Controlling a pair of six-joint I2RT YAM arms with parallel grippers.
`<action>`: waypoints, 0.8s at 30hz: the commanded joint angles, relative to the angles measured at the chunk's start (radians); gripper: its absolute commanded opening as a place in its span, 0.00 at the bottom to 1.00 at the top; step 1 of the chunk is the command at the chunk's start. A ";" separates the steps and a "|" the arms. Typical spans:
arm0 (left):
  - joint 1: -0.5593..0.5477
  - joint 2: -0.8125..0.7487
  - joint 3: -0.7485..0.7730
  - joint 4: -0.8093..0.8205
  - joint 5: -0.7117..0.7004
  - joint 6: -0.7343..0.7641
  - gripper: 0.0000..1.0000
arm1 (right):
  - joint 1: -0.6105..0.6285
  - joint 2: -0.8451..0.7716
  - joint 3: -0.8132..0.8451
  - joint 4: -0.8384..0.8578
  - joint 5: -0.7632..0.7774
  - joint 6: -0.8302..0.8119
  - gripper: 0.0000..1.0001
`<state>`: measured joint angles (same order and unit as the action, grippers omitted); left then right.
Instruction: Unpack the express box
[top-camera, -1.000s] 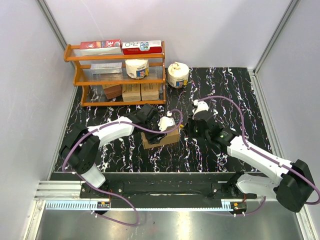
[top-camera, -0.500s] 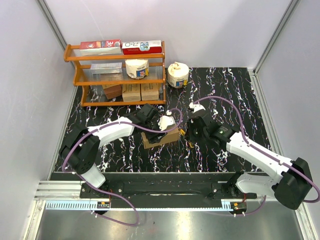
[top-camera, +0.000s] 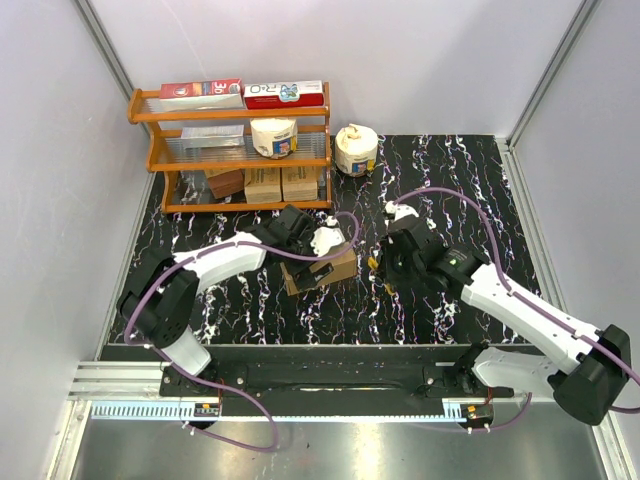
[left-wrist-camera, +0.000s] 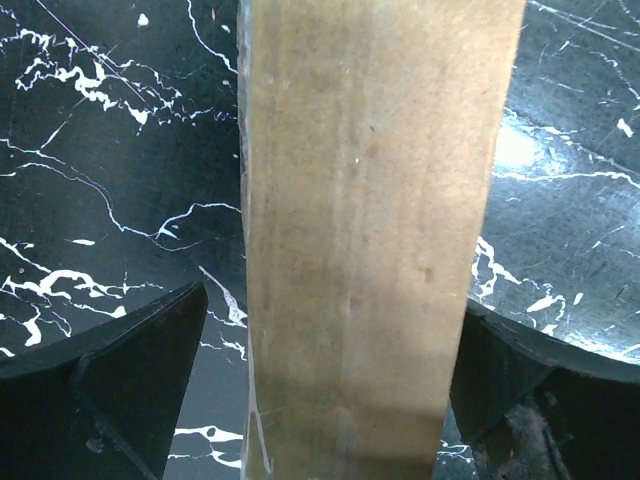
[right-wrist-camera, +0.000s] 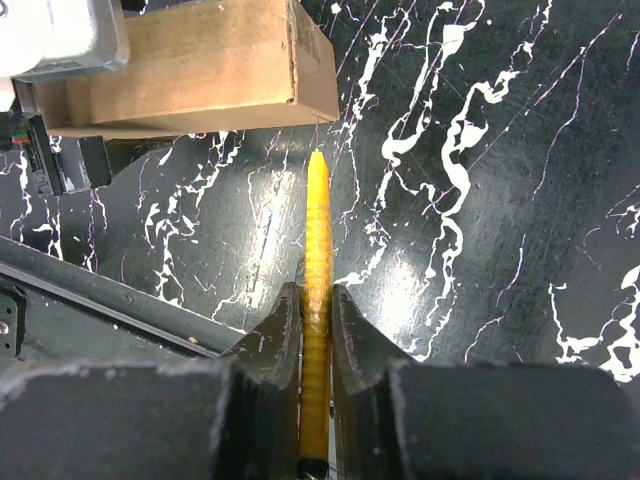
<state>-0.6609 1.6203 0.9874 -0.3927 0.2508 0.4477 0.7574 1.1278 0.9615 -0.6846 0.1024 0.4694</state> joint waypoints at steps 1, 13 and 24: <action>0.001 -0.082 0.037 0.014 0.027 0.005 0.99 | 0.007 -0.039 0.057 -0.013 0.025 0.025 0.00; 0.000 -0.446 0.165 0.012 -0.132 -0.202 0.99 | 0.008 -0.095 0.157 -0.027 -0.093 -0.014 0.00; 0.015 -0.523 0.401 -0.112 0.145 -0.547 0.99 | 0.008 -0.114 0.264 0.134 -0.593 -0.109 0.00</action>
<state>-0.6456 1.1007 1.3800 -0.4419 0.1680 0.0750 0.7589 1.0279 1.1347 -0.6708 -0.2588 0.3985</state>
